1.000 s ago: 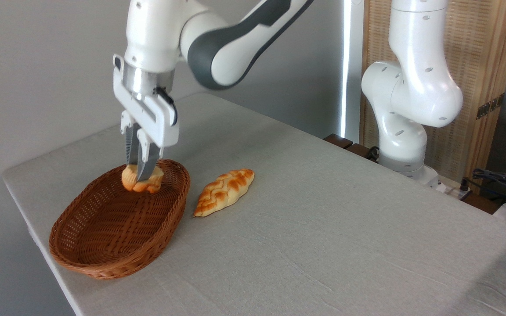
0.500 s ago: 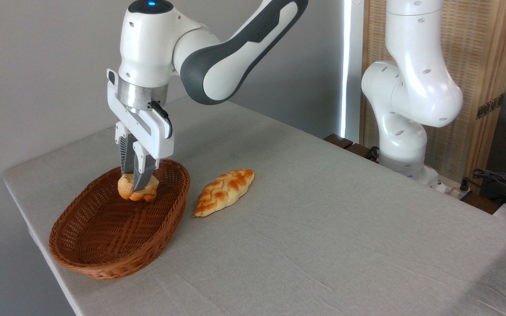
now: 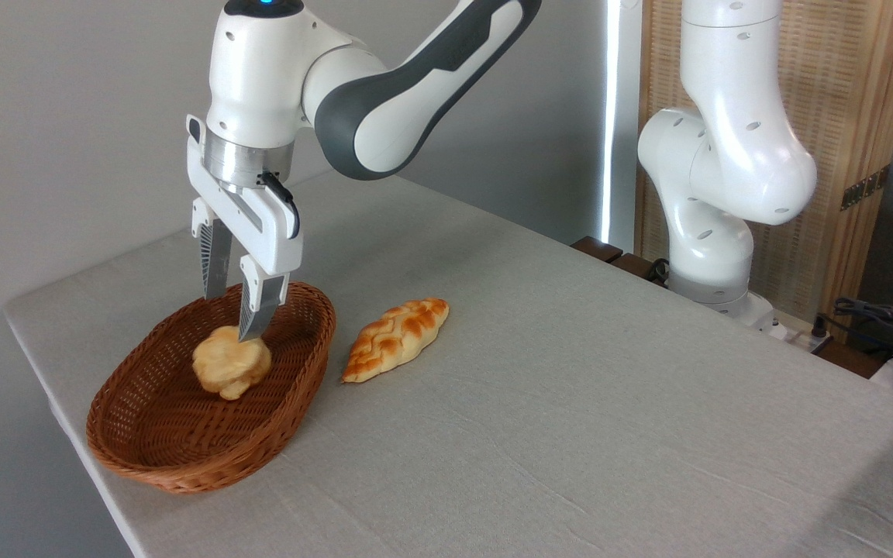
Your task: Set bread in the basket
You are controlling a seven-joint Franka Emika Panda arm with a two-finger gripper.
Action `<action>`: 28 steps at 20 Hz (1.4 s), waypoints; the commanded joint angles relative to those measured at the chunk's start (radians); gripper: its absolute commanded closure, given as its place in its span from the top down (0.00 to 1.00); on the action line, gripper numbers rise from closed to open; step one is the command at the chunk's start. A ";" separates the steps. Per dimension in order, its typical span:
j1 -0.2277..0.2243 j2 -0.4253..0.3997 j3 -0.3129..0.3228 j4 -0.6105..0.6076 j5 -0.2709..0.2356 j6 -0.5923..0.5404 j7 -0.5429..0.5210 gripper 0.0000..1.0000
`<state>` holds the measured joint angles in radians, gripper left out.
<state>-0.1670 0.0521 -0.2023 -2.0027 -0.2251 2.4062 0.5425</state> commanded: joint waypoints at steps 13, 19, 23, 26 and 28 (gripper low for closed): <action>0.029 -0.227 0.144 0.009 0.125 -0.469 -0.013 1.00; 0.032 -0.245 0.190 0.015 0.170 -0.507 -0.012 1.00; 0.030 -0.247 0.230 0.070 0.205 -0.585 -0.010 1.00; 0.030 -0.247 0.250 0.079 0.194 -0.593 -0.009 1.00; 0.030 -0.245 0.250 0.082 0.193 -0.590 -0.009 1.00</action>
<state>-0.1280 -0.1928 0.0349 -1.9404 -0.0373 1.8419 0.5424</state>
